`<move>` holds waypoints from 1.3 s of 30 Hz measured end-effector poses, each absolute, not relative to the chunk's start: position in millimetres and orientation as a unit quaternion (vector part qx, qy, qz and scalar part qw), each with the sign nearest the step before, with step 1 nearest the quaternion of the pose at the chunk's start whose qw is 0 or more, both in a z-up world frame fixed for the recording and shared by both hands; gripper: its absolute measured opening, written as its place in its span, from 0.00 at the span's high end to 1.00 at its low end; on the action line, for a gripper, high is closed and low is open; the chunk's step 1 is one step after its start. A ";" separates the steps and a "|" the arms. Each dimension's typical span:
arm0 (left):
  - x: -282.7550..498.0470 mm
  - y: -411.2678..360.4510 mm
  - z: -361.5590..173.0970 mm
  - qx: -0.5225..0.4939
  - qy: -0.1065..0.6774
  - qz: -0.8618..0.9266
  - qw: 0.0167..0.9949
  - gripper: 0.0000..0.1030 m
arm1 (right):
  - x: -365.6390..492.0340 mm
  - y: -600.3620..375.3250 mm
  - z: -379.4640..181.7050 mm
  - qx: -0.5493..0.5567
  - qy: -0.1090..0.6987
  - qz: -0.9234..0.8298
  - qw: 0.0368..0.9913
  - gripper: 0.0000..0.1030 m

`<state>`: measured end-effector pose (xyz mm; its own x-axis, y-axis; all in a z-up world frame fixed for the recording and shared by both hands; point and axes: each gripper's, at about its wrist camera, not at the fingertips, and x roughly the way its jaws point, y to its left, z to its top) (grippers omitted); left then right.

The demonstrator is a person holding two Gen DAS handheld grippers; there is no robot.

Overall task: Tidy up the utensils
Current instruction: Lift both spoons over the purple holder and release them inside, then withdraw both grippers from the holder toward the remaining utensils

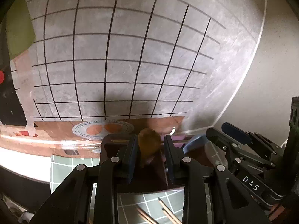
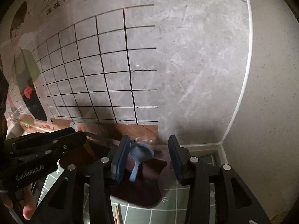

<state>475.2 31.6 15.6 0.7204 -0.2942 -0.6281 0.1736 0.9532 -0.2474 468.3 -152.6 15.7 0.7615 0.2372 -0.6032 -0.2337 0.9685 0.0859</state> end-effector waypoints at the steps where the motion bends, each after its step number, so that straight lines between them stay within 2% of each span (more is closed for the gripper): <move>1: 469.0 32.8 24.0 -0.088 0.347 -0.127 0.925 0.70 | 463.9 -154.4 19.5 -0.002 0.318 0.121 0.940 0.58; 6: 435.8 47.8 43.2 -0.093 0.327 -0.124 0.932 0.65 | 437.2 -163.3 42.7 -0.013 0.297 0.108 0.949 0.49; 10: 401.9 52.4 45.7 -0.090 0.319 -0.109 0.937 0.61 | 409.0 -161.5 49.8 -0.020 0.294 0.103 0.950 0.48; 14: 361.4 62.1 44.6 -0.099 0.318 -0.084 0.939 0.51 | 378.8 -159.1 56.5 -0.035 0.290 0.096 0.952 0.44; 23: 280.3 59.4 32.4 -0.059 0.337 -0.033 0.939 0.51 | 303.9 -165.8 57.8 -0.052 0.285 0.102 0.952 0.44; 27: 255.9 59.6 24.4 -0.073 0.347 -0.021 0.935 0.51 | 277.8 -166.0 52.1 -0.056 0.288 0.108 0.950 0.44; 39: 202.1 72.9 -17.1 -0.083 0.379 -0.009 0.922 0.51 | 234.0 -173.5 4.9 -0.093 0.350 0.119 0.925 0.44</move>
